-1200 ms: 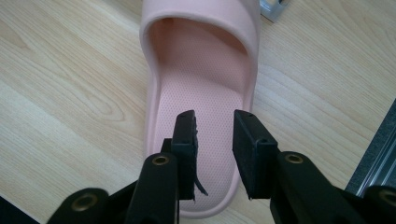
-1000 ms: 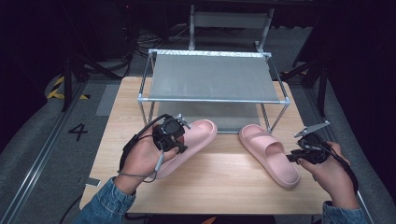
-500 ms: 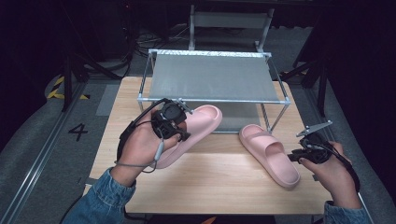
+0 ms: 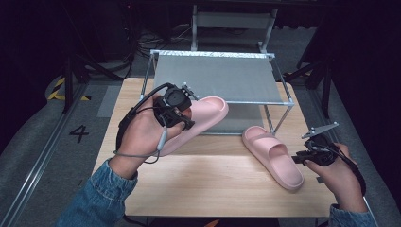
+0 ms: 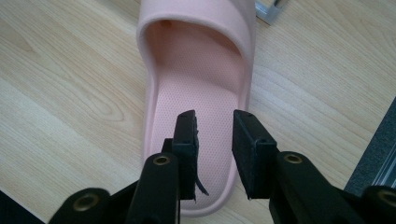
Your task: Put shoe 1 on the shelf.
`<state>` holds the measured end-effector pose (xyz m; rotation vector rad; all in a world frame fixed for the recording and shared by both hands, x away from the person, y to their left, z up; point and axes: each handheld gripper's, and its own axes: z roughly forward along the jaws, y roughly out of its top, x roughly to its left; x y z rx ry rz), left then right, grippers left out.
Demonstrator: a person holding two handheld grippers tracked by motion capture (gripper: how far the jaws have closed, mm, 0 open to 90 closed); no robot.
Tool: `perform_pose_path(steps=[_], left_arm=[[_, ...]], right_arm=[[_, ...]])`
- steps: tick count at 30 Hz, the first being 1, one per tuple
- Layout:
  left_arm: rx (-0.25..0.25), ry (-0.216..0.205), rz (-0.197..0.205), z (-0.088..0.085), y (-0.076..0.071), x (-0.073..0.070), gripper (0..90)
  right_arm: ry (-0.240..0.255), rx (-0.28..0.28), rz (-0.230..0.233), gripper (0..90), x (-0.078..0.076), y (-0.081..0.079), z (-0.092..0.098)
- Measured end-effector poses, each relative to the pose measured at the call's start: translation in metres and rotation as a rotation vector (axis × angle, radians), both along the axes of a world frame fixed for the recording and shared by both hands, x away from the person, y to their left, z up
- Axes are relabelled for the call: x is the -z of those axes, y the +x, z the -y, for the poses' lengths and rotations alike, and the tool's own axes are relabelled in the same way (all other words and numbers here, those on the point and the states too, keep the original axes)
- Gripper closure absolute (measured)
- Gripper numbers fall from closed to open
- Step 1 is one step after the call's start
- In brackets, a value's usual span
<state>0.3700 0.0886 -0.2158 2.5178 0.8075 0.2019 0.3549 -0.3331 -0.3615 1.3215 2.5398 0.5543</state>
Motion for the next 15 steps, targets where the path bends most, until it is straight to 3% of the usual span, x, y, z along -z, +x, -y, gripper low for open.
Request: perform_pose_path(steps=[6,15], left_arm=[[-0.002,-0.023,0.017,0.003,0.004,-0.013,85.8],[-0.04,-0.046,0.045,0.006,0.022,-0.023,85.7]], right_arm=[[0.0,0.005,-0.001,71.5,0.001,-0.003,0.003],[0.007,0.02,0.004,71.6,0.0,-0.009,0.009]])
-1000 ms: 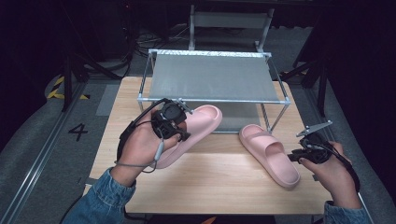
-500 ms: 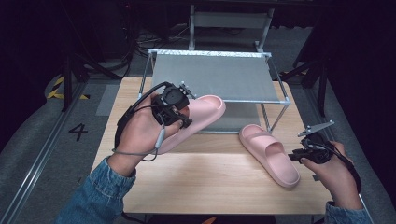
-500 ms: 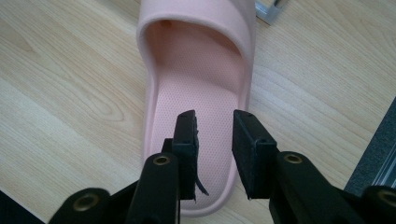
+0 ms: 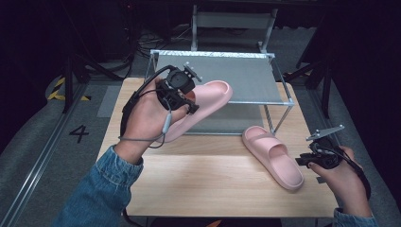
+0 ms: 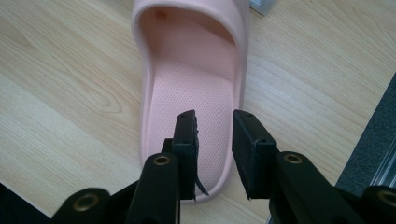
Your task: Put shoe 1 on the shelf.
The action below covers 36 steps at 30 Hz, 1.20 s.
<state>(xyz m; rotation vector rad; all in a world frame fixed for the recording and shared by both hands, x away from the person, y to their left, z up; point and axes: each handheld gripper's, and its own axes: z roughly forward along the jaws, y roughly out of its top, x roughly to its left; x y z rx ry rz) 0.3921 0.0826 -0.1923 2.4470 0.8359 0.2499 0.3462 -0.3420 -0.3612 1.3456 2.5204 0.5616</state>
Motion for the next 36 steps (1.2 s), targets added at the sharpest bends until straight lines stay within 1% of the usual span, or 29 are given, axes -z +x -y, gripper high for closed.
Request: perform_pose_path(steps=[1,2,3,4,6,7,10,12,13,14,15,16,17,23,24,25,27,28,29,31,33,35,36], left_arm=[[-0.008,-0.002,0.004,0.001,0.002,-0.001,85.7],[-0.02,-0.006,0.009,0.002,0.008,-0.003,85.7],[-0.02,-0.006,0.009,0.002,0.008,-0.003,85.7],[-0.026,-0.01,0.009,0.002,0.011,-0.003,85.7],[-0.042,-0.018,0.009,0.004,0.019,-0.004,85.7],[-0.05,-0.019,0.003,0.004,0.022,-0.004,85.7],[-0.069,-0.026,0.005,0.006,0.032,-0.003,85.7],[-0.09,-0.024,0.01,0.007,0.039,-0.002,85.7],[-0.11,-0.027,0.012,0.008,0.043,-0.001,85.6],[-0.119,-0.031,0.012,0.009,0.046,0.0,85.6],[-0.129,-0.029,0.011,0.01,0.051,0.0,85.6],[-0.129,-0.029,0.011,0.01,0.051,0.0,85.6],[-0.147,-0.025,0.009,0.012,0.058,0.0,85.6],[-0.192,-0.013,0.011,0.021,0.076,0.002,85.4],[-0.192,-0.013,0.011,0.021,0.076,0.002,85.3],[-0.198,-0.009,0.009,0.022,0.08,0.003,85.3],[-0.211,-0.007,0.004,0.025,0.086,0.004,85.3],[-0.221,-0.007,-0.002,0.026,0.093,0.006,85.3],[-0.221,-0.007,-0.002,0.026,0.093,0.006,85.3],[-0.238,-0.008,-0.017,0.027,0.1,0.008,85.2],[-0.256,-0.008,-0.021,0.028,0.106,0.01,85.1],[-0.273,0.001,-0.021,0.029,0.111,0.011,85.1],[-0.279,0.016,-0.01,0.03,0.114,0.013,85.0]], right_arm=[[0.001,0.001,0.0,71.6,0.0,0.0,0.0],[0.0,0.001,0.001,71.6,0.001,-0.001,0.0],[0.0,0.001,0.001,71.6,0.001,-0.001,0.0],[-0.001,0.003,-0.001,71.6,0.001,-0.001,0.0],[-0.002,-0.002,-0.003,71.5,0.001,-0.001,0.0],[-0.001,-0.003,-0.005,71.5,0.002,-0.001,0.0],[0.0,-0.004,-0.004,71.5,0.002,-0.001,0.0],[0.001,-0.009,-0.003,71.5,0.002,-0.001,0.0],[0.001,-0.011,0.0,71.5,0.001,-0.001,0.0],[0.001,-0.011,0.001,71.5,0.001,-0.001,0.0],[0.004,-0.012,0.001,71.6,0.001,-0.001,-0.001],[0.004,-0.012,0.001,71.6,0.001,-0.001,-0.001],[0.005,-0.013,0.004,71.5,0.001,-0.001,-0.001],[0.006,-0.02,0.002,71.5,0.001,-0.001,-0.001],[0.007,-0.02,0.001,71.5,0.001,-0.001,-0.002],[0.005,-0.022,0.002,71.5,0.001,-0.001,-0.002],[0.006,-0.022,0.002,71.5,0.001,-0.001,-0.002],[0.005,-0.021,0.004,71.5,0.001,-0.002,-0.001],[0.006,-0.021,0.003,71.5,0.001,-0.002,-0.001],[0.008,-0.018,0.001,71.5,0.001,-0.002,-0.001],[0.008,-0.017,0.0,71.4,0.001,-0.003,0.0],[0.008,-0.015,0.002,71.4,0.002,-0.003,0.001],[0.007,-0.015,0.003,71.4,0.002,-0.003,0.001]])
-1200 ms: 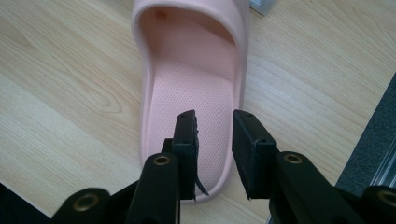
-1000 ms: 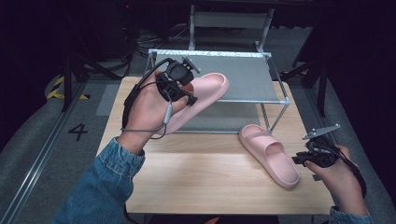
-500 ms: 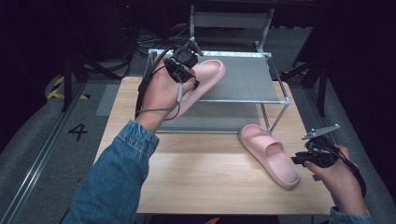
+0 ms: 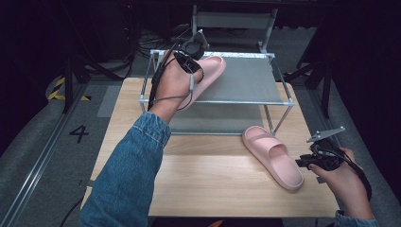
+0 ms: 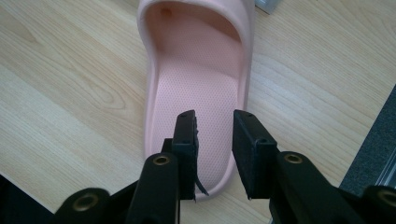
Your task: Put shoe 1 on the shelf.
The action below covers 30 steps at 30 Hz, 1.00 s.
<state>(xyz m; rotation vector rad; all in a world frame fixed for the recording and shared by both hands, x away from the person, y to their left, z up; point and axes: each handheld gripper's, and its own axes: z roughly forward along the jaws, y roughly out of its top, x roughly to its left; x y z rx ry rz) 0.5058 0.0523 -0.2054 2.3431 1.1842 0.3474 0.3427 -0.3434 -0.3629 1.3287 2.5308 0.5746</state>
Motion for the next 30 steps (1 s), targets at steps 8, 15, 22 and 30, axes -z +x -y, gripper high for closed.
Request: perform_pose_path(steps=[8,15,22,30], left_arm=[[-0.041,0.041,-0.007,0.001,0.011,0.009,84.5],[-0.003,0.023,-0.021,-0.003,0.002,0.006,68.5],[0.03,-0.044,0.011,-0.033,-0.02,0.002,58.2],[0.041,-0.011,0.025,-0.082,-0.04,0.009,59.3]], right_arm=[[0.0,0.011,-0.004,71.2,0.001,-0.002,0.003],[-0.006,0.009,-0.003,70.7,0.002,-0.001,0.003],[-0.009,0.004,-0.005,70.2,0.002,0.001,0.0],[-0.019,-0.007,-0.013,69.3,0.005,0.004,-0.006]])
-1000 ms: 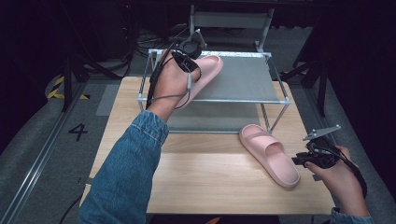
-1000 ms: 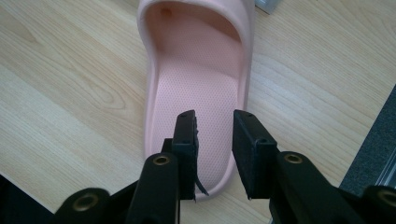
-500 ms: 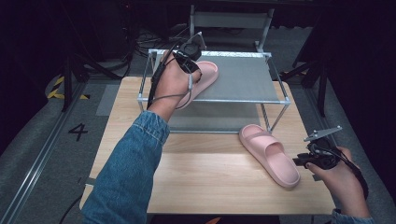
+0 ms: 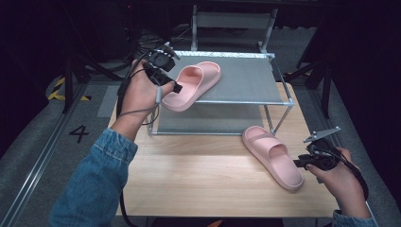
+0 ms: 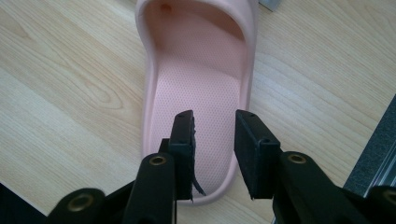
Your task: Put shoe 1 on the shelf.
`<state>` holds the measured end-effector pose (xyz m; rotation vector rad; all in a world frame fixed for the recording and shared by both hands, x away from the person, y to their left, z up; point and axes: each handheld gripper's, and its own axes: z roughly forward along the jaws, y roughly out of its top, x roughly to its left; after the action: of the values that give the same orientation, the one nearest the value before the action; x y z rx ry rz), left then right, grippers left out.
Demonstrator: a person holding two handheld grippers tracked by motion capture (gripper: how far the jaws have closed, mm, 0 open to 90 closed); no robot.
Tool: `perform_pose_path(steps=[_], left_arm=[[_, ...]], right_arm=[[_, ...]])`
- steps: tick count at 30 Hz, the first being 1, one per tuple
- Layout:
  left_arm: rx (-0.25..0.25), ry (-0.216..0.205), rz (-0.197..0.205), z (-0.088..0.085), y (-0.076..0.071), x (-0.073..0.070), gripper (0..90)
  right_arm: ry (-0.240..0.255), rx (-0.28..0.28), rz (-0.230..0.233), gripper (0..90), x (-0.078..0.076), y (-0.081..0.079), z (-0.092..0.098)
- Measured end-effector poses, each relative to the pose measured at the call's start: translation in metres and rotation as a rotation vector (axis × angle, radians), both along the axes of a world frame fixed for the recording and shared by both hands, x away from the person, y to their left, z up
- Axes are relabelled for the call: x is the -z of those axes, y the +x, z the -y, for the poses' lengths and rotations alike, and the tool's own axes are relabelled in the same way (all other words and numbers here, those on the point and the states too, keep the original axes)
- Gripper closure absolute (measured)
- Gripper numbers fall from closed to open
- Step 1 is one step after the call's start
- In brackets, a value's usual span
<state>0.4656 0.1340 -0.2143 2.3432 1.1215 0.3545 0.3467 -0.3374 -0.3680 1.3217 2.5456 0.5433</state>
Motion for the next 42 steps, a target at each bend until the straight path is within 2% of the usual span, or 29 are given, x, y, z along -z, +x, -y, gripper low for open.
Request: perform_pose_path(steps=[1,2,6,9,11,17,18,24,26,30,33,35,37,40,42], left_arm=[[-0.008,0.0,0.001,-0.011,-0.002,0.002,60.2],[-0.008,0.0,0.001,-0.011,-0.002,0.002,61.1],[-0.024,0.005,-0.018,-0.028,-0.003,0.011,62.8],[-0.048,0.023,-0.041,-0.039,0.0,0.019,66.1],[-0.052,0.024,-0.048,-0.041,0.0,0.022,69.0],[-0.049,0.032,-0.102,-0.043,0.003,0.037,77.0],[-0.039,0.007,-0.11,-0.043,0.003,0.039,78.2],[-0.009,-0.024,-0.11,-0.045,-0.002,0.041,85.0],[0.02,-0.057,-0.128,-0.042,-0.004,0.041,85.2],[0.069,-0.066,-0.13,-0.028,-0.01,0.042,84.6],[0.115,-0.059,-0.119,-0.013,-0.015,0.042,84.3],[0.128,-0.058,-0.122,-0.007,-0.016,0.041,83.6],[0.154,-0.067,-0.117,0.002,-0.019,0.041,83.1],[0.166,-0.042,-0.086,0.012,-0.025,0.041,82.3],[0.179,-0.044,-0.079,0.015,-0.031,0.038,81.7]], right_arm=[[-0.002,-0.001,-0.001,69.3,0.0,0.0,-0.001],[-0.002,-0.001,-0.001,69.3,0.0,0.0,-0.001],[-0.006,-0.004,0.0,69.3,0.0,0.0,-0.003],[-0.007,-0.006,-0.001,69.3,0.0,0.001,-0.004],[-0.006,-0.005,-0.002,69.3,0.001,0.001,-0.004],[-0.008,-0.008,-0.007,69.3,0.001,0.002,-0.005],[-0.009,-0.009,-0.006,69.3,0.001,0.002,-0.005],[-0.008,-0.007,-0.001,69.3,0.0,0.001,-0.004],[-0.011,-0.005,-0.002,69.3,0.001,0.001,-0.004],[-0.012,-0.008,-0.007,69.2,0.001,0.001,-0.005],[-0.014,-0.007,-0.006,69.2,0.001,0.001,-0.005],[-0.014,-0.007,-0.006,69.2,0.001,0.001,-0.005],[-0.014,-0.009,-0.007,69.1,0.002,0.002,-0.005],[-0.017,-0.01,-0.005,69.0,0.002,0.002,-0.006],[-0.016,-0.012,-0.006,69.0,0.002,0.002,-0.006]])
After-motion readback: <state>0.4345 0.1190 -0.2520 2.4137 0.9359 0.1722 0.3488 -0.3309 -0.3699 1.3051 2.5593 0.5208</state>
